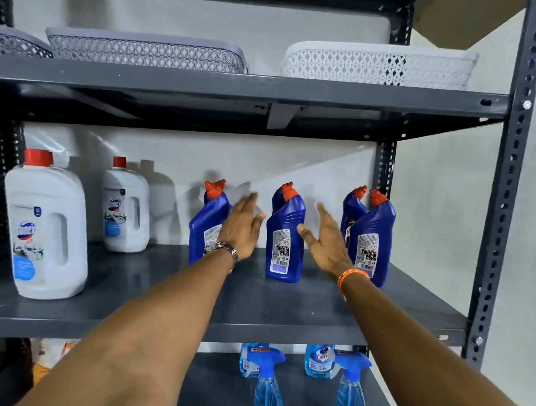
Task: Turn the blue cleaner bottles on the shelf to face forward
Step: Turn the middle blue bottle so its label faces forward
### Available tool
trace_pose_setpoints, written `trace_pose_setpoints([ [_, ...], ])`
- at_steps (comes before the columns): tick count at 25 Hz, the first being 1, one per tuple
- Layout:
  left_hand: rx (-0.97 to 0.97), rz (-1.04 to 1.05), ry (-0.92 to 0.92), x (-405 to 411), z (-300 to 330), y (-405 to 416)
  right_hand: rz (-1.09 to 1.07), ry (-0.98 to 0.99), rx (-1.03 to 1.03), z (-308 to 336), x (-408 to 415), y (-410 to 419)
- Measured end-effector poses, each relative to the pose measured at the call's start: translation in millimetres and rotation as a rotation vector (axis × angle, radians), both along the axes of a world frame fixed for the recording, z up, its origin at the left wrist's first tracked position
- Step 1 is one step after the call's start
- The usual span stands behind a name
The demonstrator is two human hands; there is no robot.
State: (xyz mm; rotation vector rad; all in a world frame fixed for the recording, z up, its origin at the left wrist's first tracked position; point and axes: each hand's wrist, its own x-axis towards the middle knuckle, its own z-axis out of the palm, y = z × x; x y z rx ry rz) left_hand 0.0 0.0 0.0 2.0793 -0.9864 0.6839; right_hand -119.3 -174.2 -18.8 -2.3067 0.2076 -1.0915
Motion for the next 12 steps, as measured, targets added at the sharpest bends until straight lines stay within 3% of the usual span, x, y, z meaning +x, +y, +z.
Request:
trace_pose_setpoints([
  [3, -0.044, -0.159, 0.274, 3, -12, -19, 0.131, 0.128, 0.245, -20, 12, -4],
  [5, -0.111, -0.234, 0.447, 7, -25, -32, 0.147, 0.245, 0.291, -38, 22, -5],
  [8, -0.276, -0.334, 0.658, 12, -26, -40, 0.235, 0.264, 0.400, -41, 27, -12],
  [10, -0.324, -0.378, 0.698, 12, -15, -40, 0.288, 0.261, 0.450, -32, 25, -17],
  [12, -0.361, -0.369, 0.626, 8, 6, -40, 0.364, 0.222, 0.529, -14, 19, -17],
])
